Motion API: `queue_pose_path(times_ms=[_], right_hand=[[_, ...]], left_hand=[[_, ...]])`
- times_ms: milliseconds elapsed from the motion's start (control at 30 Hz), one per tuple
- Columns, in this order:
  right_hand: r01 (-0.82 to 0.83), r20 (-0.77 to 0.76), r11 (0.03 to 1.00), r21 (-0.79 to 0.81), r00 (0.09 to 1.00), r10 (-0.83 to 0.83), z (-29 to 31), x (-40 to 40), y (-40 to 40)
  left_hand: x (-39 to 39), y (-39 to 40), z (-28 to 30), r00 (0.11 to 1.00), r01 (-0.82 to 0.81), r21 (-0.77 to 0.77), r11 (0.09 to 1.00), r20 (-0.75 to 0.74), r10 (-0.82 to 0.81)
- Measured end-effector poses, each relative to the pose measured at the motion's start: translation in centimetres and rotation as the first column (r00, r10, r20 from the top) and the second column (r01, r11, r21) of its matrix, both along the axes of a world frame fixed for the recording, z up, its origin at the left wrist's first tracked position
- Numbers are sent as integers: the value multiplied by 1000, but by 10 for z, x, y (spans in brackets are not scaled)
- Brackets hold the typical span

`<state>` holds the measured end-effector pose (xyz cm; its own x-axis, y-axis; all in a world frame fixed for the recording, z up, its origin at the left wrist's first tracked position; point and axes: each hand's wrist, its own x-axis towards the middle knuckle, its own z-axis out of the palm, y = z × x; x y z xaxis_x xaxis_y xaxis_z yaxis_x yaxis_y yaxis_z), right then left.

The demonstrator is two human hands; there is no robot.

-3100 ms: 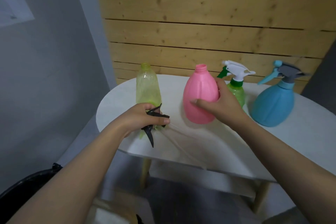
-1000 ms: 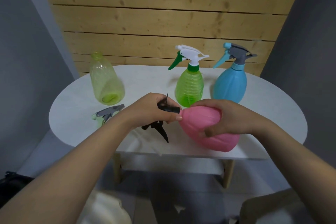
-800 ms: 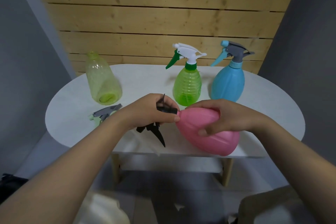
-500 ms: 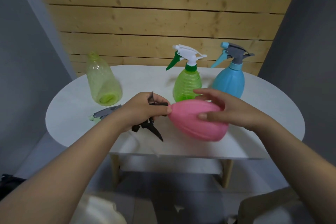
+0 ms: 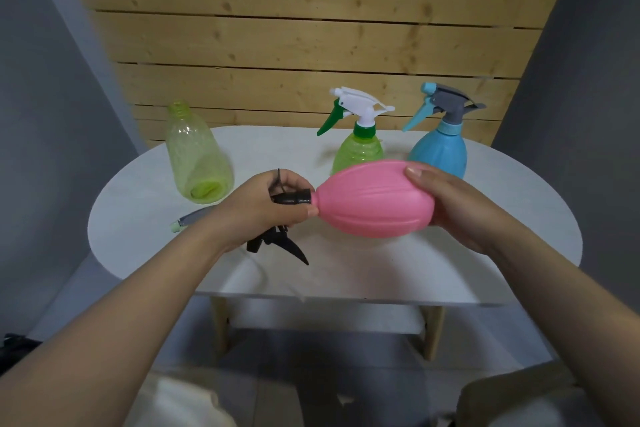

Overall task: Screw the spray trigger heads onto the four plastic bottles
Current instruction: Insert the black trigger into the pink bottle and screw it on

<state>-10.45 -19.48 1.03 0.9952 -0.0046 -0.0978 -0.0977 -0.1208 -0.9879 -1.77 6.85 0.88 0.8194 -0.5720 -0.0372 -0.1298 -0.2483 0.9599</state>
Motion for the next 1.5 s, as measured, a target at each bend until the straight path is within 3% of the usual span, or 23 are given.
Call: queue_pose_path(times_ms=[200, 367, 467, 600, 700, 900, 1167, 1367, 1500], right_hand=[[-45, -159, 994, -101, 987, 29, -7, -4, 10], [-121, -261, 990, -74, 960, 97, -7, -6, 11], [-135, -253, 989, 60, 957, 145, -8, -5, 9], [-123, -125, 952, 281, 979, 163, -1, -1, -1], [-152, -80, 969, 196, 982, 171, 1, -1, -4], [-123, -208, 990, -67, 972, 107, 0, -5, 3], [-98, -268, 995, 30, 958, 103, -6, -5, 2], [-85, -337, 987, 134, 933, 126, -9, -5, 7], [-62, -295, 995, 78, 952, 83, -12, -3, 11]], left_hand=[[-2, 3, 0, 988, 22, 109, 994, 148, -38], [0, 3, -2, 993, 51, 160, 986, 95, -67], [1, 3, -3, 996, 18, 155, 988, 80, -31], [4, 5, -2, 997, -43, 70, 997, -67, 48], [6, 9, -2, 997, 6, 61, 998, -78, -1], [0, 9, 0, 996, 54, 84, 995, -68, -49], [-7, 11, 2, 997, 52, 129, 990, 42, -58], [-6, 10, 6, 993, -7, -3, 1000, 120, 7], [-5, 11, 6, 989, 28, 44, 999, 147, -34]])
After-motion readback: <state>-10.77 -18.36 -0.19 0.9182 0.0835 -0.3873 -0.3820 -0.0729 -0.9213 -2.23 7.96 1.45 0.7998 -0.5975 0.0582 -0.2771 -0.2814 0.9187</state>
